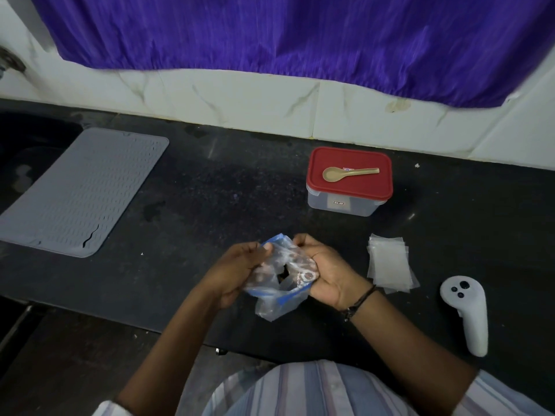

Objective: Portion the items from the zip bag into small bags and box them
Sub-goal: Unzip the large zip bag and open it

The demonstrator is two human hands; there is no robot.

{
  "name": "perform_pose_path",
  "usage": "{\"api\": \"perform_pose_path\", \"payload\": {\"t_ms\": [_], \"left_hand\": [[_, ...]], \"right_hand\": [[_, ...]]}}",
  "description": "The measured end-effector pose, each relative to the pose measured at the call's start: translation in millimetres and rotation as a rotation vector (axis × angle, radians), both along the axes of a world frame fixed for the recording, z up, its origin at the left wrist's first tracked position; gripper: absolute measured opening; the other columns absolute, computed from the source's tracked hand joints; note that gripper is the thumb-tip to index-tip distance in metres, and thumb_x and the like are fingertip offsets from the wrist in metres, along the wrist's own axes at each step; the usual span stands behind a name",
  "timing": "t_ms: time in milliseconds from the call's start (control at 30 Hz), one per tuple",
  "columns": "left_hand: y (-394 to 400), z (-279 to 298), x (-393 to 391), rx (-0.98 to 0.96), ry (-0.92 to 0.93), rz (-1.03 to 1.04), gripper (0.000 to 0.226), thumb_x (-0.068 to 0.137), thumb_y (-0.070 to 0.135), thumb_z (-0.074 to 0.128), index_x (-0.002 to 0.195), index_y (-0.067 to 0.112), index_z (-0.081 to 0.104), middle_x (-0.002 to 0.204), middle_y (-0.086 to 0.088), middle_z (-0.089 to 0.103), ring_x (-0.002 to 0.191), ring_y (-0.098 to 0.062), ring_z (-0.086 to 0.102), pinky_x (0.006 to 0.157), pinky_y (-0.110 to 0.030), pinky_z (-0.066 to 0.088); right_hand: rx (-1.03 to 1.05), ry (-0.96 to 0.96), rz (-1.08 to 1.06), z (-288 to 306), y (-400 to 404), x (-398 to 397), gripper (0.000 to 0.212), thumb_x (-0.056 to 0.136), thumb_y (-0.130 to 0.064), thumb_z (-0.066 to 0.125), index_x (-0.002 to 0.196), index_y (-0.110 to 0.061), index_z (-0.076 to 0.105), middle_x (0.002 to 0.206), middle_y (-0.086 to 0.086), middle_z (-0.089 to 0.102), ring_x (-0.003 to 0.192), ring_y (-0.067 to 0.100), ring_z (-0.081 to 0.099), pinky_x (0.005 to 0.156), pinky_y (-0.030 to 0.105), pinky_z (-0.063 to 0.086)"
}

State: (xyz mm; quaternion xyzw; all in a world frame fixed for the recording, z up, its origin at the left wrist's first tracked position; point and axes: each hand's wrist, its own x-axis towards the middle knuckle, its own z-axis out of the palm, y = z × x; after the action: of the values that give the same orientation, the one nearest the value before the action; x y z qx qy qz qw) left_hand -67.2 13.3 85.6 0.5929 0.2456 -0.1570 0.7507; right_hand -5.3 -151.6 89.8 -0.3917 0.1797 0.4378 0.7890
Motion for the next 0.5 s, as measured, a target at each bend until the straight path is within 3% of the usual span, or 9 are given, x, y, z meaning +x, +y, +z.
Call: {"api": "perform_pose_path", "payload": {"t_ms": [67,167,267,400,467,500], "left_hand": [[-8.3,-0.8,3.3,-0.081,0.007,0.12,0.074,0.078,0.05,0.076,0.11,-0.014,0.06,0.101,-0.026,0.058,0.084,-0.034,0.054,0.076,-0.042,0.047],[-17.3,-0.3,10.4,-0.319,0.13,0.273,0.053,0.097,0.042,0.054,0.103,-0.009,0.064,0.091,-0.024,0.072,0.081,-0.028,0.072,0.072,-0.037,0.058],[-18.2,-0.8,9.9,-0.542,0.165,0.281,0.065,0.097,0.054,0.048,0.116,-0.005,0.066,0.114,-0.027,0.069,0.099,-0.035,0.071,0.087,-0.05,0.056],[-22.2,-4.6,6.6,-0.712,0.094,0.278,0.067,0.098,0.057,0.044,0.101,-0.003,0.074,0.101,-0.022,0.072,0.087,-0.032,0.073,0.079,-0.046,0.061],[-27.1,-6.5,3.4,-0.747,0.035,0.269,0.069,0.096,0.06,0.044,0.103,-0.002,0.074,0.106,-0.021,0.071,0.094,-0.033,0.071,0.087,-0.046,0.058],[-28.5,-7.9,2.1,-0.746,-0.01,0.246,0.067,0.095,0.059,0.046,0.107,-0.001,0.072,0.109,-0.022,0.07,0.098,-0.033,0.069,0.091,-0.046,0.056]], "right_hand": [[-0.141,-0.215,-0.006,-0.3,-0.8,-0.5,0.024,0.091,0.004,0.044,0.078,-0.012,0.057,0.076,0.009,0.059,0.063,0.017,0.058,0.053,0.027,0.05],[-0.331,-0.591,0.103,-6.5,-6.8,-6.4,0.006,0.091,-0.015,0.063,0.097,-0.013,0.063,0.091,0.004,0.067,0.081,0.017,0.066,0.07,0.03,0.054],[-0.7,-1.111,0.266,-18.4,-9.8,-11.9,0.027,0.086,-0.026,0.071,0.109,-0.022,0.058,0.11,-0.004,0.06,0.097,0.006,0.06,0.082,0.024,0.051],[-1.19,-1.655,0.279,-25.6,-3.8,-19.7,0.017,0.091,-0.02,0.061,0.108,-0.018,0.057,0.11,0.003,0.051,0.094,0.019,0.052,0.073,0.03,0.05],[-1.398,-1.738,0.309,-29.1,-3.2,-19.5,0.02,0.088,-0.017,0.06,0.107,-0.019,0.058,0.11,0.006,0.05,0.089,0.024,0.051,0.067,0.035,0.049],[-1.378,-1.652,0.297,-27.1,-3.1,-18.5,0.016,0.089,-0.016,0.057,0.105,-0.02,0.057,0.107,0.004,0.051,0.087,0.023,0.052,0.067,0.035,0.048]]}}
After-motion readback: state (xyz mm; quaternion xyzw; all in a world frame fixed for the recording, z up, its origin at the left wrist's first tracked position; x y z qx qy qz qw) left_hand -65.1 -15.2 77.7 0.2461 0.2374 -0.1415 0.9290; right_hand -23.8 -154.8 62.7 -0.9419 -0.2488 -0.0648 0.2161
